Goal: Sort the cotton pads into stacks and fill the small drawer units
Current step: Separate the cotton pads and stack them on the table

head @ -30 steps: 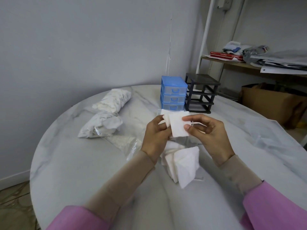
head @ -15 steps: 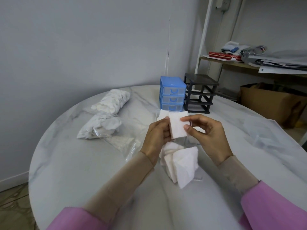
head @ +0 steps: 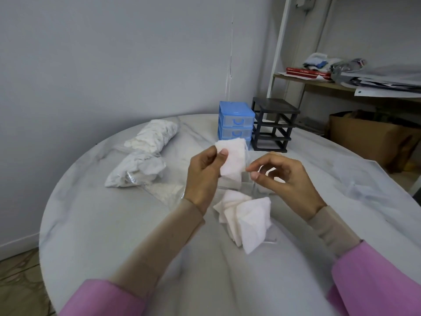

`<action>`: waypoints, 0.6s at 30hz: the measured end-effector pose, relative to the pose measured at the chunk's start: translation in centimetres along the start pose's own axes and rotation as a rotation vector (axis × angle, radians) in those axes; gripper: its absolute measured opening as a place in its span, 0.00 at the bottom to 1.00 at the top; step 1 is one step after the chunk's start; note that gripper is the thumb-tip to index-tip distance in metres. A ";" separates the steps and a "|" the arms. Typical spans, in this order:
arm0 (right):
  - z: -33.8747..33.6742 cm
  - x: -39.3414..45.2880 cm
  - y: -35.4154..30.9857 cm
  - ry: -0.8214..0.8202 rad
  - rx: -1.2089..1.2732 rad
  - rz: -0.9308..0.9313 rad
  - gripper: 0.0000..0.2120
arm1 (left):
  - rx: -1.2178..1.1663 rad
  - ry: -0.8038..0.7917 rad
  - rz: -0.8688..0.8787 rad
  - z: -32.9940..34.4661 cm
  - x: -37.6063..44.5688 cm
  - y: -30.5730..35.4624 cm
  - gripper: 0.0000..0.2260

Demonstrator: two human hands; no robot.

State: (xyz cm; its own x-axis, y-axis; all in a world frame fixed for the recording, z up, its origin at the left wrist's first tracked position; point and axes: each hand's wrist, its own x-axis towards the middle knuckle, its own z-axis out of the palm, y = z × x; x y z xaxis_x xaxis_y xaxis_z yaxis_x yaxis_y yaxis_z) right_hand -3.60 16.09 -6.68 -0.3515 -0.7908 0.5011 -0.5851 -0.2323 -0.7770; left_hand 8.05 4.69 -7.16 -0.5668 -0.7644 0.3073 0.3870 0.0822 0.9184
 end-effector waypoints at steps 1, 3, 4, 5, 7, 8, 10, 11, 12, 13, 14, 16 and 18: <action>-0.3 0.0 -0.1 -0.087 0.008 0.012 0.05 | -0.002 0.011 0.014 -0.3 0.2 0.2 0.07; -0.6 -0.2 -0.1 -0.296 -0.020 0.049 0.11 | -0.015 0.029 0.042 -0.8 0.5 0.6 0.07; -0.5 -0.3 -0.1 -0.381 -0.051 0.066 0.12 | -0.028 0.039 0.058 -1.0 0.6 0.8 0.07; -0.3 -0.4 0.1 -0.440 -0.088 0.074 0.12 | -0.044 0.053 0.068 -1.1 0.7 0.8 0.07; 0.2 -0.6 0.5 -0.477 -0.134 0.092 0.10 | -0.047 0.088 0.076 -1.3 0.7 0.7 0.10; 0.4 -0.6 0.8 -0.476 -0.137 0.102 0.09 | -0.031 0.102 0.077 -1.3 0.6 0.6 0.10; 0.6 -0.7 1.3 -0.453 -0.128 0.104 0.08 | -0.023 0.118 0.054 -1.4 0.6 0.4 0.11; 0.7 -0.7 1.4 -0.428 -0.133 0.090 0.08 | -0.038 0.120 0.032 -1.4 0.5 0.3 0.10; 0.7 -0.6 1.5 -0.398 -0.144 0.070 0.08 | -0.048 0.122 0.012 -1.4 0.5 0.2 0.10; 0.8 -0.6 1.5 -0.369 -0.161 0.045 0.08 | -0.044 0.126 -0.003 -1.4 0.5 0.1 0.10; 0.8 -0.6 1.5 -0.344 -0.183 0.015 0.08 | -0.033 0.128 -0.011 -1.4 0.5 -0.1 0.10; 0.8 -0.6 1.3 -0.303 -0.234 -0.045 0.07 | -0.012 0.130 -0.017 -1.4 0.5 -0.3 0.10; 0.8 -0.6 1.3 -0.267 -0.263 -0.081 0.05 | -0.011 0.130 -0.020 -1.4 0.6 -0.4 0.11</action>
State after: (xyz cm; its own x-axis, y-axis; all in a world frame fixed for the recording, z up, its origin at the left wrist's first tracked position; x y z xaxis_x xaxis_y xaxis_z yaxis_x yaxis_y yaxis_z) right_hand -3.55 15.80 -8.29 -0.1140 -0.9038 0.4125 -0.7827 -0.1740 -0.5976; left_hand 8.58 3.34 -7.68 -0.4754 -0.8425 0.2533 0.3847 0.0599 0.9211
